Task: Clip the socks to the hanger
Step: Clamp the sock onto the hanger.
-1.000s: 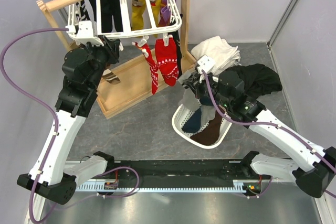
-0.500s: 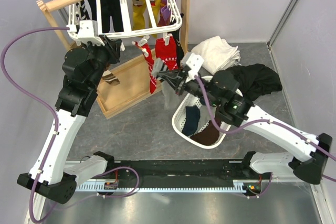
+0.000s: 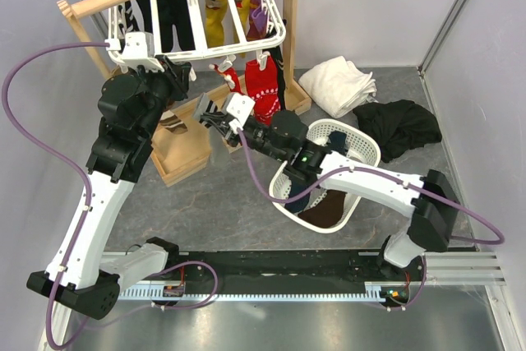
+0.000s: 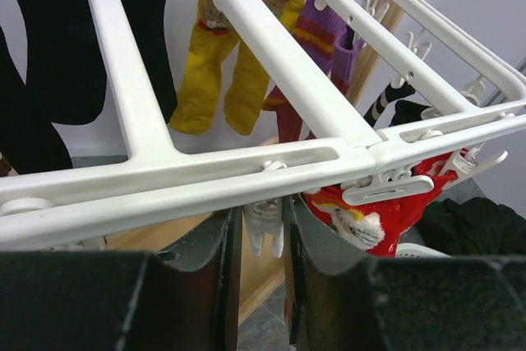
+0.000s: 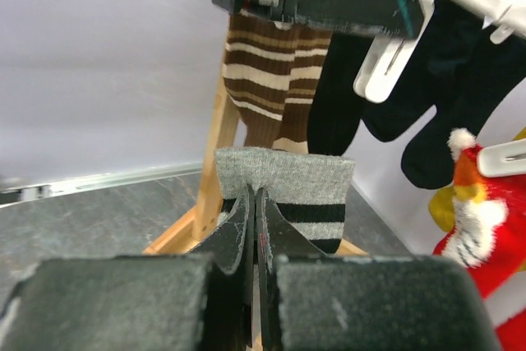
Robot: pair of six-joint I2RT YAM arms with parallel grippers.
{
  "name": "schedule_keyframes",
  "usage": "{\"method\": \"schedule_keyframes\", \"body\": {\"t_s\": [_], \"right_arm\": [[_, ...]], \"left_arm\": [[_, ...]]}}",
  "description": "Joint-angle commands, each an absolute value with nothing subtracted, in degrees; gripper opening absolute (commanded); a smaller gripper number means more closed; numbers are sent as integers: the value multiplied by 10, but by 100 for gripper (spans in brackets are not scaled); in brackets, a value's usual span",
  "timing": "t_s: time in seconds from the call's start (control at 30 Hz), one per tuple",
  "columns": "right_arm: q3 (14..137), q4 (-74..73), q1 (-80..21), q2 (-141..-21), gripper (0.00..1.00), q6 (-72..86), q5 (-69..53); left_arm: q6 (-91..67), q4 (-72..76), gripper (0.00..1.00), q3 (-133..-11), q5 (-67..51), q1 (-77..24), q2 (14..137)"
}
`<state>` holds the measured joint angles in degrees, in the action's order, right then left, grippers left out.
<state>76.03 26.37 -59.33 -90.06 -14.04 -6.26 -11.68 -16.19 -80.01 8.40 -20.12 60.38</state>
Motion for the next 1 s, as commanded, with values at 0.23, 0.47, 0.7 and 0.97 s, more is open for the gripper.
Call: {"method": "schedule_keyframes", "body": {"t_s": [0.23, 0.47, 0.7, 0.97], "right_arm": [[807, 394, -595, -976, 0, -192, 9], [840, 395, -595, -998, 0, -207, 16], [863, 388, -595, -1009, 0, -219, 20], [881, 383, -595, -1017, 0, -222, 20]], "left_arm": [[-134, -162, 2, -822, 69, -204, 600], [-135, -163, 2, -821, 67, -204, 600], [-138, -164, 2, -820, 63, -204, 600], [-137, -167, 2, -819, 62, -204, 599]]}}
